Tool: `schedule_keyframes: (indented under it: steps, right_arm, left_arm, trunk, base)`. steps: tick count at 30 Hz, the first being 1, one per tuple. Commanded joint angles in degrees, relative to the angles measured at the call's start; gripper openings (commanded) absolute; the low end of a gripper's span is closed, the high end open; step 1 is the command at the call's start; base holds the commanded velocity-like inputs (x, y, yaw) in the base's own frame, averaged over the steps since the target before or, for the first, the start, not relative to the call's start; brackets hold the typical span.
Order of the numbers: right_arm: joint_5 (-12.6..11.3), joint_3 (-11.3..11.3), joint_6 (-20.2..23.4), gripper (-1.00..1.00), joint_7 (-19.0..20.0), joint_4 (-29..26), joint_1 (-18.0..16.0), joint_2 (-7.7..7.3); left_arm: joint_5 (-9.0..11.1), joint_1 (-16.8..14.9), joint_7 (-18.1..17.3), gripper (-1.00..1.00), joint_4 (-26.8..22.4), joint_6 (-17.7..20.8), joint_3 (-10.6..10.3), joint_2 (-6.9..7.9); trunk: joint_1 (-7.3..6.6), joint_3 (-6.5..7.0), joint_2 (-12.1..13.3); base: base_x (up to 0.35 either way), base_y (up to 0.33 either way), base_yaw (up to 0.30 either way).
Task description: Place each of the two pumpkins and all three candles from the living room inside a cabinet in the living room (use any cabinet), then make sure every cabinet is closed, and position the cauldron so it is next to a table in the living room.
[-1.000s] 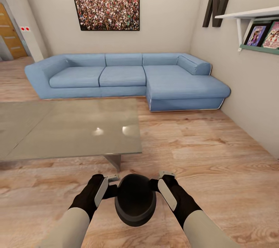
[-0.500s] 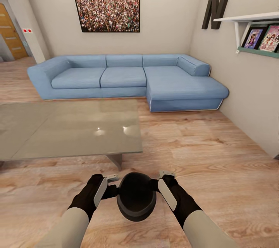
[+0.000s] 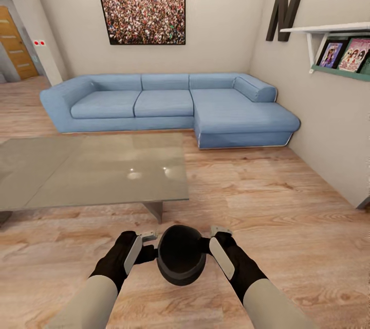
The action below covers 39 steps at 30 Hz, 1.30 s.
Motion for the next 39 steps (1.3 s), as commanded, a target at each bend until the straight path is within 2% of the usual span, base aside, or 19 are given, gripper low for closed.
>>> schedule_keyframes:
  steps: [1,7,11,15,17,19,22,26,28,31,32,34,36,39]
  right_arm:
    - [0.0,0.0,0.0,1.00,0.0,0.0,0.0,0.00]
    - [0.0,0.0,0.0,1.00,0.0,0.0,0.0,0.00]
    - [0.0,0.0,0.0,1.00,-0.1,0.0,0.0,0.00]
    - [0.0,-0.1,0.2,1.00,-0.2,0.0,0.0,0.00]
    - [-0.1,-0.2,0.7,1.00,-0.2,0.0,0.0,0.00]
    - [0.0,-0.3,1.9,1.00,-0.2,-0.3,0.0,0.00]
    - [0.0,-0.5,3.7,1.00,-0.2,-1.1,0.5,0.00]
    - [0.1,-0.6,4.2,1.00,-0.5,-1.9,0.9,0.00]
    - [0.2,-0.7,4.3,1.00,-0.5,-1.9,2.3,0.00]
    - [0.3,-0.7,2.9,1.00,-0.6,-1.6,7.2,0.00]
    - [0.2,-0.7,1.0,1.00,-0.6,-1.5,9.2,-0.39]
    - [0.2,-0.7,-2.4,1.00,-0.6,-1.5,12.0,-1.32]
    - [0.1,-0.8,-5.6,1.00,-0.5,-1.4,15.4,-1.96]
    - [0.0,-0.7,-9.8,1.00,-0.4,-1.3,17.9,-3.00]
  left_arm:
    - [0.0,0.0,0.0,1.00,0.0,0.0,0.0,0.02]
    - [0.0,0.0,0.0,1.00,0.0,0.0,0.0,0.07]
    - [-0.1,0.0,0.0,1.00,0.0,0.0,0.0,0.99]
    - [-0.1,0.0,0.0,1.00,0.0,0.0,0.0,2.55]
    - [0.0,0.0,0.1,1.00,0.5,0.0,0.0,3.95]
    - [0.1,0.0,0.1,1.00,0.8,-0.1,0.0,5.38]
    - [0.1,0.1,0.1,1.00,1.4,-0.1,0.0,6.50]
    - [0.1,0.5,0.0,1.00,5.1,-1.1,-0.1,8.90]
    - [0.0,0.8,0.0,1.00,8.0,-3.1,-0.2,10.44]
    - [0.1,1.1,0.1,1.00,14.8,-9.8,-0.2,12.93]
    - [0.0,1.2,0.1,1.00,17.9,-12.5,-0.2,13.71]
    - [0.0,1.1,0.1,1.00,21.2,-17.0,-0.2,14.94]
    - [0.0,1.2,0.1,1.00,23.1,-20.7,-0.2,15.89]
    - [0.0,2.2,0.1,1.00,23.9,-23.7,-0.2,16.35]
  trunk:
    - [-0.23,0.18,0.4]
    - [-1.54,1.26,2.8]
    - [-2.42,1.98,4.4]
    - [-3.30,2.70,6.0]
    - [-3.74,3.06,6.8]
    - [-4.18,3.42,7.6]
    - [-4.84,3.95,8.8]
    - [-5.72,4.67,10.4]
    - [-6.16,5.03,11.2]
    - [-6.81,5.57,12.4]
    - [-7.03,5.75,12.8]
    - [-7.47,6.11,13.7]
    - [-7.91,6.47,14.5]
    - [-8.57,7.01,15.7]
  base:
    - [-0.305,0.000,0.000]
    - [-0.284,0.000,0.000]
    - [-0.073,0.000,0.000]
    - [-0.013,0.000,0.000]
    - [-0.004,0.000,0.000]
    - [-0.001,0.000,0.000]
    - [0.000,0.000,0.000]
    - [0.000,0.000,0.000]
    - [0.000,0.000,0.000]
    - [0.000,0.000,0.000]
    - [0.000,0.000,0.000]
    - [0.000,0.000,0.000]
    - [0.000,0.000,0.000]
    - [0.000,0.000,0.000]
